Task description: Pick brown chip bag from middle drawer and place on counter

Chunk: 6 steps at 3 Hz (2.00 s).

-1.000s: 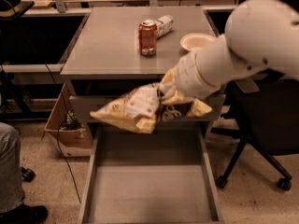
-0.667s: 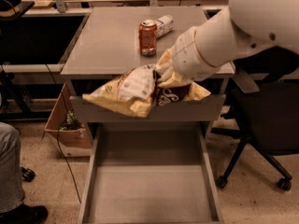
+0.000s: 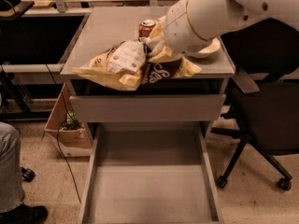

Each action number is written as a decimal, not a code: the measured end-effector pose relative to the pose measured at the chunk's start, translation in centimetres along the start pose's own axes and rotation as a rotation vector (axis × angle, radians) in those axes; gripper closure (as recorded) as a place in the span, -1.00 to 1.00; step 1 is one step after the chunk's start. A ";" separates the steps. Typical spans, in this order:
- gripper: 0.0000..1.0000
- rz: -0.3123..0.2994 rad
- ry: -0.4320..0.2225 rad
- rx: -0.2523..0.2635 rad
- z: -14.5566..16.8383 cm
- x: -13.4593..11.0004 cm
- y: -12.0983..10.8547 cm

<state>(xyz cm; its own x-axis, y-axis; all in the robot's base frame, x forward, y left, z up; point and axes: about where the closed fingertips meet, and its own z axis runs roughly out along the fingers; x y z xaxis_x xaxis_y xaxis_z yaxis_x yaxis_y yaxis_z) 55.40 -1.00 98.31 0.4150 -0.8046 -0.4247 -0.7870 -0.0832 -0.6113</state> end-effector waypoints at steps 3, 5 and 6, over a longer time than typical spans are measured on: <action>1.00 -0.065 -0.162 0.102 6.6 -4.9 -8.1; 1.00 -0.074 -0.252 0.146 15.8 -7.2 -12.9; 1.00 -0.087 -0.270 0.156 19.0 -7.4 -14.8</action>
Offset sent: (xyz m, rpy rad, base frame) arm 0.0814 0.0851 0.0432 0.1626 -0.1314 0.1140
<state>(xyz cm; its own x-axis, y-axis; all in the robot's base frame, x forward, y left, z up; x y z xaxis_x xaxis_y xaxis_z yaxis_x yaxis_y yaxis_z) 72.71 17.40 97.82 0.6002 -0.6117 -0.5153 -0.6723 -0.0368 -0.7394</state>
